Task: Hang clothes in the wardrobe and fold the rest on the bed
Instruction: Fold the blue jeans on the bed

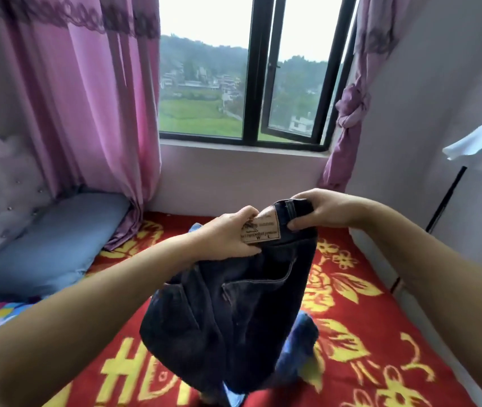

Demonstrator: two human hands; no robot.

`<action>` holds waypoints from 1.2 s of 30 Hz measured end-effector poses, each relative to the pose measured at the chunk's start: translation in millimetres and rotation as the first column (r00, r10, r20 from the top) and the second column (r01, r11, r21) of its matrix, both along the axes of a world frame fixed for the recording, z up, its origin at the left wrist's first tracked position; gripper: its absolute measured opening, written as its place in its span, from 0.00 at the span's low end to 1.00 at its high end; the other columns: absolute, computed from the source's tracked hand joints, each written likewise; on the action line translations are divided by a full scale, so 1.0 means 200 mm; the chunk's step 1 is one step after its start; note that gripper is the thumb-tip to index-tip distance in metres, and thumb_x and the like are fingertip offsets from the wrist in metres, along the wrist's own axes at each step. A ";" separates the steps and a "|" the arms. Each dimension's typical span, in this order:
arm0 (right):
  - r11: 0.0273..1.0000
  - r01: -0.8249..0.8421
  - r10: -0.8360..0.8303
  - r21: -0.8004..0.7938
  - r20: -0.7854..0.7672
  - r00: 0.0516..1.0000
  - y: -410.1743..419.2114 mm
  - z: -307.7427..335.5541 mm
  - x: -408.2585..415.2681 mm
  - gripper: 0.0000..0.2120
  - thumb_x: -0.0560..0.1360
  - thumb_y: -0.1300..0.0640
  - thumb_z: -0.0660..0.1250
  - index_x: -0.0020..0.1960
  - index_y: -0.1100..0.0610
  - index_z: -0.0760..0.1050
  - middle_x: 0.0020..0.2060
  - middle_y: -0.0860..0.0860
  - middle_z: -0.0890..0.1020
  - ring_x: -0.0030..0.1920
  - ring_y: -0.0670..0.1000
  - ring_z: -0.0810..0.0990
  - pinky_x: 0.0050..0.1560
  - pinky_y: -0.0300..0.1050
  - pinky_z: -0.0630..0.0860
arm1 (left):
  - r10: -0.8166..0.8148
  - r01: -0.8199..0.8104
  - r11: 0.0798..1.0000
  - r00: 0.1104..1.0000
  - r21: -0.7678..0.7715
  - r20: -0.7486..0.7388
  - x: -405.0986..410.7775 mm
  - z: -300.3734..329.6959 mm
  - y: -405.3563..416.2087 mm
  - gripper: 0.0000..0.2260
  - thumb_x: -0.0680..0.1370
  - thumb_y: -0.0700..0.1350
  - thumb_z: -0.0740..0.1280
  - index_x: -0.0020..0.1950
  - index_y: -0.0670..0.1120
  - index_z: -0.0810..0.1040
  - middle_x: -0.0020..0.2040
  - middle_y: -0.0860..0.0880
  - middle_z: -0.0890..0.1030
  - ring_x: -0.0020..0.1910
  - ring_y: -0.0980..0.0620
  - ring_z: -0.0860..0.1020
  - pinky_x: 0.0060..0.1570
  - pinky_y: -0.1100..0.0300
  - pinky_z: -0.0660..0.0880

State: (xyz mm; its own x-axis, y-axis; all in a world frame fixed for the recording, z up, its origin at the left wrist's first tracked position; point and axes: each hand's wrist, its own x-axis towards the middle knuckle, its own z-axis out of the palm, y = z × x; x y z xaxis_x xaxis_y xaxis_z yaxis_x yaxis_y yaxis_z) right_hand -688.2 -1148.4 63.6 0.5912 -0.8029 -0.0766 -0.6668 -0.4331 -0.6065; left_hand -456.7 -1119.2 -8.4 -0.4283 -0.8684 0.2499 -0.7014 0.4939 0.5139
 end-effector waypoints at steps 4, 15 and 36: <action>0.999 -0.037 0.037 -0.035 0.008 0.999 0.02 0.15 0.05 0.07 0.76 0.60 0.69 0.54 0.56 0.79 0.46 0.51 0.85 0.47 0.48 0.83 0.50 0.40 0.79 | -0.196 0.197 0.865 0.979 0.461 -0.051 0.21 0.03 -0.04 0.41 0.67 0.51 0.77 0.73 0.57 0.57 0.62 0.63 0.73 0.61 0.67 0.72 0.60 0.71 0.69; 0.899 0.104 -0.311 -0.426 -0.451 0.837 -0.13 0.14 -0.24 0.11 0.70 0.67 0.65 0.36 0.53 0.76 0.42 0.53 0.79 0.45 0.54 0.77 0.46 0.51 0.76 | 0.134 -0.020 0.931 0.948 0.366 -0.289 0.48 -0.30 -0.01 0.10 0.80 0.39 0.63 0.38 0.43 0.75 0.33 0.53 0.71 0.33 0.61 0.69 0.36 0.63 0.66; 0.788 -0.088 -0.304 -0.610 -0.509 0.806 -0.35 -0.15 0.96 0.04 0.73 0.60 0.62 0.44 0.60 0.75 0.44 0.55 0.78 0.38 0.54 0.76 0.37 0.45 0.76 | 0.532 -0.663 0.726 0.373 -0.182 0.760 1.25 0.10 0.29 0.25 0.76 0.65 0.61 0.47 0.42 0.78 0.48 0.44 0.81 0.47 0.43 0.79 0.37 0.59 0.68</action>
